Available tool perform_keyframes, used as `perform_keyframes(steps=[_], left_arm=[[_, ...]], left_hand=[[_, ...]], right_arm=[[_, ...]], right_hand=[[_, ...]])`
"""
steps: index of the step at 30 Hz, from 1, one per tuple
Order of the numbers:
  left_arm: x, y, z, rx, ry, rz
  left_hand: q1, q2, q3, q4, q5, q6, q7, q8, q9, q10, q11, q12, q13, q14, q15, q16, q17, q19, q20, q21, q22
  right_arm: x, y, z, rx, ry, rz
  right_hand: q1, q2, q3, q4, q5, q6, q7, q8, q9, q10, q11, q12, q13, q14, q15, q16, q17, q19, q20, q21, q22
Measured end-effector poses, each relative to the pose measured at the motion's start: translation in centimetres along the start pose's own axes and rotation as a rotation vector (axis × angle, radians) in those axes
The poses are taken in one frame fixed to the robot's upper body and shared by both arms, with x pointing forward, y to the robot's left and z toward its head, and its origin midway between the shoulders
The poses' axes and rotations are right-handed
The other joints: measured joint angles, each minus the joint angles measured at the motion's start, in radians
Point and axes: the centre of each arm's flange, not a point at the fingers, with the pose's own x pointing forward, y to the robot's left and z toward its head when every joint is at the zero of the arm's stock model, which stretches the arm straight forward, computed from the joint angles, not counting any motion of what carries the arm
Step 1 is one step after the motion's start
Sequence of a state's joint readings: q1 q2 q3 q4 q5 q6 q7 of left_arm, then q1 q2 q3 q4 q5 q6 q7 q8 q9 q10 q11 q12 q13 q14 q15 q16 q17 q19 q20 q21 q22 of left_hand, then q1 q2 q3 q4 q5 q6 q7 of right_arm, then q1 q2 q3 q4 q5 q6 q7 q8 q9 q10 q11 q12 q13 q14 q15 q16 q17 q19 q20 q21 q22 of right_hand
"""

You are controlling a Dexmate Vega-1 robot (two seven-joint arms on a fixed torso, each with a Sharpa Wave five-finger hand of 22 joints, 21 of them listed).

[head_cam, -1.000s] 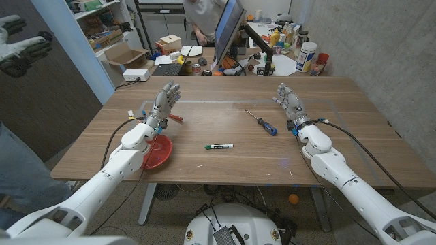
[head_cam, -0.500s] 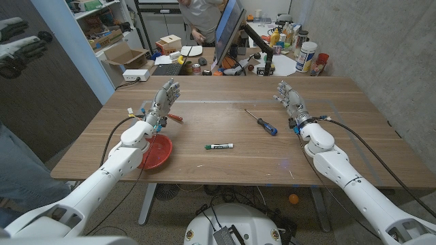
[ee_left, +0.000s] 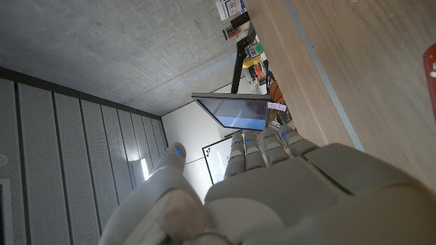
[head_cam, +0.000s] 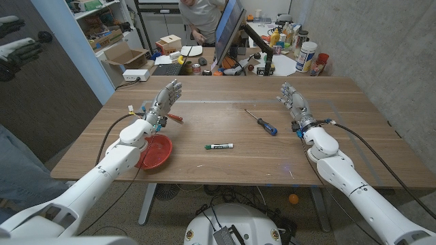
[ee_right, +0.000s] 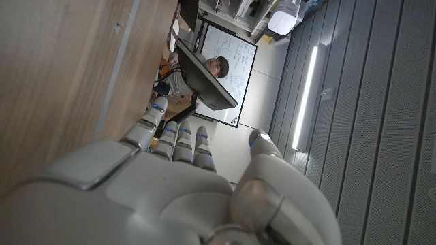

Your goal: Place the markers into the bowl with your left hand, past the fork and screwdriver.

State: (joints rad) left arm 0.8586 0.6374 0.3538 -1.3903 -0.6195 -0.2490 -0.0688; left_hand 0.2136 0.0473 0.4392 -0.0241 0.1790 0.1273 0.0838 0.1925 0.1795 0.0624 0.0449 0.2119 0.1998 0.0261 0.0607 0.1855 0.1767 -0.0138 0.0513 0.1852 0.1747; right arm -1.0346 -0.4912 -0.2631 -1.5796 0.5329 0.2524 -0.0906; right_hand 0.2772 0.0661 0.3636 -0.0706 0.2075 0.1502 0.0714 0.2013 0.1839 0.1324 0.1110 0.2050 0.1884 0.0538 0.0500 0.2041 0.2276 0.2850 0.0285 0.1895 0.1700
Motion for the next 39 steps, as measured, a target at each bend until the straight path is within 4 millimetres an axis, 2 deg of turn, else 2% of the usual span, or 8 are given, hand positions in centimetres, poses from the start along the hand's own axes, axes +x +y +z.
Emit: perform_keyframes(steps=[3,7,21,26,34,35,38,39], left_arm=[[0.0,0.0,0.6,0.044,0.004,-0.019],[-0.1,0.0,1.3,0.103,0.014,-0.043],[-0.5,0.1,3.5,0.298,0.030,-0.114],[-0.4,0.1,4.2,0.358,0.034,-0.140],[0.0,-0.3,6.6,0.438,0.009,-0.185],[0.1,-0.6,6.2,0.507,0.036,-0.217],[0.3,-0.9,7.3,0.528,0.019,-0.232],[0.3,-1.0,7.0,0.587,0.042,-0.254]], left_hand=[[0.026,0.013,0.015,-0.015,0.000,0.002,0.002,0.000,0.000,0.005,0.005,0.000,0.000,0.004,0.004,0.000,0.000,-0.001,0.012,0.000,0.000],[0.054,0.038,0.034,-0.034,0.000,0.012,0.003,0.004,0.000,0.005,0.005,0.000,0.000,0.005,0.005,0.000,0.000,-0.001,0.012,0.004,0.000],[0.115,0.054,0.061,-0.084,0.007,0.025,0.000,0.004,0.000,0.015,0.007,0.000,0.000,0.012,0.005,0.000,0.000,-0.009,0.019,0.004,0.000],[0.124,0.056,0.067,-0.092,0.007,0.025,0.000,0.004,0.000,0.016,0.005,0.000,0.000,0.012,0.005,0.000,0.000,-0.014,0.024,0.004,0.000],[0.145,0.059,0.075,-0.106,0.007,0.030,-0.005,0.004,0.000,0.023,0.005,0.000,0.000,0.023,0.009,0.000,0.000,-0.015,0.029,0.004,0.000],[0.145,0.058,0.075,-0.106,0.007,0.030,-0.005,0.004,0.000,0.023,0.005,0.000,0.000,0.027,0.005,0.000,0.000,-0.015,0.029,0.004,0.000],[0.150,0.055,0.075,-0.114,0.007,0.034,-0.009,0.004,0.000,0.027,0.002,0.003,0.000,0.029,0.004,0.001,0.000,-0.015,0.029,0.004,0.000],[0.153,0.058,0.075,-0.114,0.007,0.037,-0.013,0.004,0.000,0.029,0.004,0.007,0.000,0.029,0.004,0.001,0.000,-0.015,0.029,0.004,0.000]], right_arm=[[-0.3,0.0,0.1,0.002,-0.005,-0.006],[-0.6,0.1,0.4,0.003,-0.017,-0.012],[-1.2,0.1,1.0,0.018,-0.063,-0.047],[-1.2,-0.3,1.4,0.024,-0.083,-0.068],[-1.3,-0.7,1.9,0.027,-0.106,-0.093],[-1.4,-1.0,1.9,0.029,-0.108,-0.103],[-1.4,-1.1,1.9,0.030,-0.110,-0.108],[-1.5,-1.2,1.9,0.033,-0.111,-0.114]], right_hand=[[0.000,0.000,0.000,0.000,0.000,0.000,0.000,0.000,0.000,0.000,0.000,0.000,0.000,0.000,0.000,0.000,0.000,0.000,0.000,0.000,0.000],[0.000,0.000,0.000,0.000,0.000,0.005,-0.005,0.000,0.000,0.000,0.000,0.000,0.000,0.000,0.000,0.000,-0.004,0.000,0.000,0.000,0.000],[0.000,0.000,0.001,-0.004,0.000,0.027,-0.009,0.000,0.000,0.022,-0.004,0.006,0.000,0.023,-0.002,0.008,-0.008,0.005,0.006,0.000,0.000],[0.000,0.000,-0.002,-0.007,0.000,0.036,0.000,0.006,0.000,0.032,-0.004,0.008,0.000,0.027,-0.006,0.008,-0.009,0.005,0.006,0.000,0.000],[-0.004,-0.004,-0.002,-0.007,0.000,0.046,0.000,0.006,0.000,0.041,-0.002,0.008,0.000,0.036,-0.007,0.008,-0.009,0.005,0.005,0.000,0.000],[-0.004,-0.004,-0.002,-0.007,0.000,0.046,0.000,0.006,0.000,0.043,-0.004,0.008,0.000,0.036,-0.007,0.008,-0.009,0.005,0.006,0.000,0.000],[-0.004,-0.004,-0.002,-0.007,0.000,0.046,0.000,0.006,0.000,0.043,-0.004,0.008,0.000,0.040,-0.004,0.008,-0.009,0.005,0.005,0.000,0.000],[-0.004,-0.004,-0.005,-0.010,0.000,0.047,0.000,0.006,0.000,0.043,-0.004,0.008,0.000,0.040,-0.004,0.008,-0.009,0.005,0.006,0.000,0.000]])
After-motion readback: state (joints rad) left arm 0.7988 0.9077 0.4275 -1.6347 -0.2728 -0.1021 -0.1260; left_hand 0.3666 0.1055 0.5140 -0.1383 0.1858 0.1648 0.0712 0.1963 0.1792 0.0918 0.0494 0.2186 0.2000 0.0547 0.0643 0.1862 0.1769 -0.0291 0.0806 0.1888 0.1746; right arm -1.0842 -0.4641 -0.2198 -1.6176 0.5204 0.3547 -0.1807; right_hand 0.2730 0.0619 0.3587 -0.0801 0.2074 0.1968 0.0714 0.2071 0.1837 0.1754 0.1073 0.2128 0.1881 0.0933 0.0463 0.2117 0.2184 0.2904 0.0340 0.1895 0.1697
